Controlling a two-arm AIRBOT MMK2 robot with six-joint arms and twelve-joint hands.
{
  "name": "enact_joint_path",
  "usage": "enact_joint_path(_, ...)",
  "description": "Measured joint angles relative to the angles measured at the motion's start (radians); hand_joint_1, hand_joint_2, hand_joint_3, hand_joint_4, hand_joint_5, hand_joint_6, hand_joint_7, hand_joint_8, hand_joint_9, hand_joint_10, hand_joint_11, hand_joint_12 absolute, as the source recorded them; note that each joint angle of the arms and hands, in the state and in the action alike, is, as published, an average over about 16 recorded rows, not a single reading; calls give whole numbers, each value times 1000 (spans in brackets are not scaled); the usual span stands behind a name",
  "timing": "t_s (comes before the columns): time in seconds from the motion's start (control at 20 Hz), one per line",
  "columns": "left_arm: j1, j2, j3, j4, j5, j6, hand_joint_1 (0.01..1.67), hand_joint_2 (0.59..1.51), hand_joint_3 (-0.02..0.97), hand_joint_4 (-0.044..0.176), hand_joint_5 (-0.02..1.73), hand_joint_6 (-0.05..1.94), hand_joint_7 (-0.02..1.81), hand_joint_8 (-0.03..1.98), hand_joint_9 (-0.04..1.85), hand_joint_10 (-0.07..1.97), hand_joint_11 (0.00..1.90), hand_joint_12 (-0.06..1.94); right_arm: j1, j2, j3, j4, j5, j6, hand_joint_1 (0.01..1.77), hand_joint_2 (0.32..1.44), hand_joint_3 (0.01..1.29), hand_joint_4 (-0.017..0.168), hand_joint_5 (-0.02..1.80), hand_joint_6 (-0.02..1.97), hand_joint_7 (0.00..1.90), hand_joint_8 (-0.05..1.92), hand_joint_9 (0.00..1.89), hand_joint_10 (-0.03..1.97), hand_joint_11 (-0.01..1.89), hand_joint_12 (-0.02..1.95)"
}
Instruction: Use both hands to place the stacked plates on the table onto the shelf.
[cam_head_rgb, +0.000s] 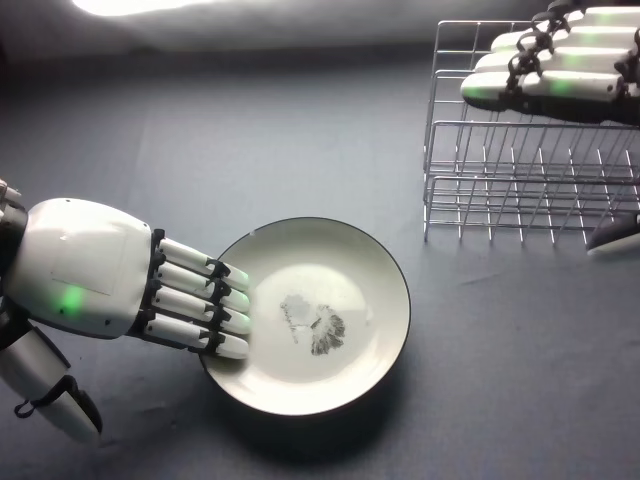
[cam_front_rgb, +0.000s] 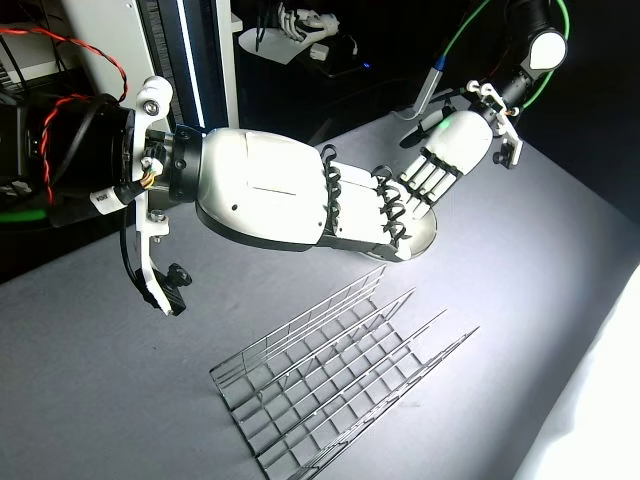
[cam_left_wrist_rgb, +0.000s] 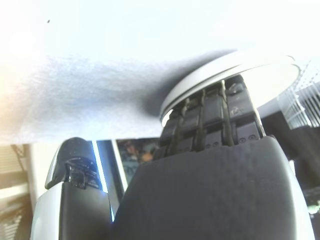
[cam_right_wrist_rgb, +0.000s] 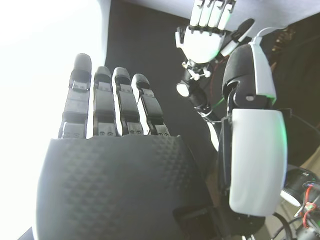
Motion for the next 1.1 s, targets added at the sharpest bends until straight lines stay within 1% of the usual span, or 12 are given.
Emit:
enact_joint_path(0.35, 11, -27, -1, -12, 2, 7, 14, 1119, 5, -5, -8, -26, -6, -10, 3, 5, 15, 1, -2, -34, 68, -187, 136, 0, 755, 1019, 17, 2, 14, 22, 20, 13, 23, 18, 20, 380)
enact_joint_path(0.5, 11, -44, -3, -22, 5, 8, 14, 1119, 5, -5, -8, -24, -7, -13, 0, 5, 15, -1, -3, -51, 97, -280, 200, 0, 810, 1007, 17, 2, 15, 22, 21, 13, 26, 18, 21, 421)
enact_joint_path(0.65, 8, -64, -7, -31, 11, 8, 15, 1120, 5, -4, -8, -22, -8, -15, -4, 5, 15, -3, -4, -66, 118, -355, 250, 1, 882, 991, 17, 2, 25, 22, 27, 13, 39, 18, 21, 499)
enact_joint_path(0.85, -2, -92, -12, -41, 22, 8, 15, 1121, 5, -4, -7, -19, -9, -18, -7, 4, 15, -3, -6, -77, 123, -422, 284, 5, 985, 964, 17, 2, 47, 22, 42, 13, 77, 18, 21, 668)
enact_joint_path(1.0, -12, -111, -15, -46, 31, 7, 15, 1122, 6, -4, -6, -17, -9, -20, -7, 4, 15, -3, -7, -83, 111, -449, 283, 9, 1054, 944, 17, 2, 64, 22, 54, 13, 108, 17, 20, 795)
enact_joint_path(1.1, -19, -121, -17, -48, 37, 6, 15, 1122, 6, -3, -6, -16, -9, -21, -7, 4, 15, -3, -7, -89, 102, -459, 272, 12, 1093, 932, 17, 2, 77, 22, 66, 13, 132, 17, 20, 877)
